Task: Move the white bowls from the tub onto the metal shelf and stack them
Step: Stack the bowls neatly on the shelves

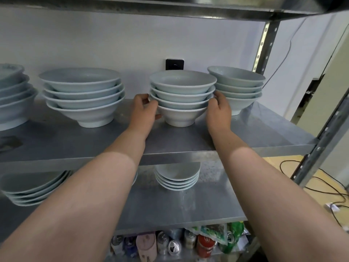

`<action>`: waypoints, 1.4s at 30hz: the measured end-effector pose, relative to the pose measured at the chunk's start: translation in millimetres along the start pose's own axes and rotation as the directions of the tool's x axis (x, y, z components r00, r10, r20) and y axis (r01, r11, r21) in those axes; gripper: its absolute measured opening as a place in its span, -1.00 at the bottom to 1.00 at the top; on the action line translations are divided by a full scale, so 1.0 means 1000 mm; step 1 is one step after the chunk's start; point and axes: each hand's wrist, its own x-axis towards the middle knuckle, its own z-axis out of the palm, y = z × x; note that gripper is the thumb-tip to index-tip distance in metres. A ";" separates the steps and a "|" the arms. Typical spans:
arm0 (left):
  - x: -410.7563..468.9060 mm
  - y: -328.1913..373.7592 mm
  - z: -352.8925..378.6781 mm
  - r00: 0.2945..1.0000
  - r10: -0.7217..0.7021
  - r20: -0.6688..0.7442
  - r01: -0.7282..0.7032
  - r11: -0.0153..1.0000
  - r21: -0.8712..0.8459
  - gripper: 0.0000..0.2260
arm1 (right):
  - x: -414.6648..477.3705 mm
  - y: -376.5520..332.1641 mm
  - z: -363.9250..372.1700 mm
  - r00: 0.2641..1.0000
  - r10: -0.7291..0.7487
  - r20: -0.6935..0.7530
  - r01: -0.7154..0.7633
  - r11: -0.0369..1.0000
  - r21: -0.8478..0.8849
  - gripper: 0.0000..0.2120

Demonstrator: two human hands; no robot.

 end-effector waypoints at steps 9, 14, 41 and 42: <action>-0.004 0.002 -0.003 1.000 0.013 -0.017 -0.011 0.990 0.140 -0.62 | -0.006 -0.004 -0.001 0.999 0.035 0.006 -0.035 0.999 0.030 -0.74; -0.020 0.017 -0.001 0.917 0.315 -0.246 -0.192 0.887 0.420 -0.59 | -0.006 -0.006 -0.011 0.992 0.074 0.099 -0.087 0.987 0.136 -0.75; -0.051 -0.006 0.246 0.992 0.109 0.061 -0.125 0.867 0.482 -0.24 | 0.114 0.072 -0.159 0.951 0.113 0.286 -0.112 0.994 -0.019 -0.60; -0.054 -0.005 0.247 0.991 0.117 0.071 -0.137 0.863 0.486 -0.27 | 0.113 0.072 -0.159 0.959 0.101 0.264 -0.098 0.995 -0.026 -0.61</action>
